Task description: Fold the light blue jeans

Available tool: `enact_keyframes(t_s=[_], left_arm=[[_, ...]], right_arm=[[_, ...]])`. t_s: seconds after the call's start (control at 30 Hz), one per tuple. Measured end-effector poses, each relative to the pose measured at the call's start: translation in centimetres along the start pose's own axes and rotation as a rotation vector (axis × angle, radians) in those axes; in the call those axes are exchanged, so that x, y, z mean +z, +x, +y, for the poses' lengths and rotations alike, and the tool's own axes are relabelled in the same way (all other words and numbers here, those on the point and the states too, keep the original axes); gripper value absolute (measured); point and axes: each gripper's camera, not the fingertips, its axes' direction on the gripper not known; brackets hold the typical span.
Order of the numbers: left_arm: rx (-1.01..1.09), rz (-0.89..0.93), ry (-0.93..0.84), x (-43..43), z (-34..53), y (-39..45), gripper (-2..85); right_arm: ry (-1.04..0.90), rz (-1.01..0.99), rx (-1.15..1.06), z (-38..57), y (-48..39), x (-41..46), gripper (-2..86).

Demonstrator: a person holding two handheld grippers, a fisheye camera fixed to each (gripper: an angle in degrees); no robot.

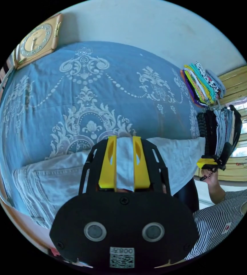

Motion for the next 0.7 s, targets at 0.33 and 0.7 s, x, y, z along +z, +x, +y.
enact_keyframes(t_s=[0.33, 0.7], left_arm=[[0.169, 0.001, 0.003, -6.8, 3.6, -5.3, 2.8], [0.061, 0.099, 0.147, -16.8, 13.8, -11.2, 2.4]], right_arm=[[-0.099, 0.075, -0.131, -14.9, -4.5, 7.2, 0.8], [-0.406, 0.096, -0.33, -25.5, -10.4, 19.4, 5.9]])
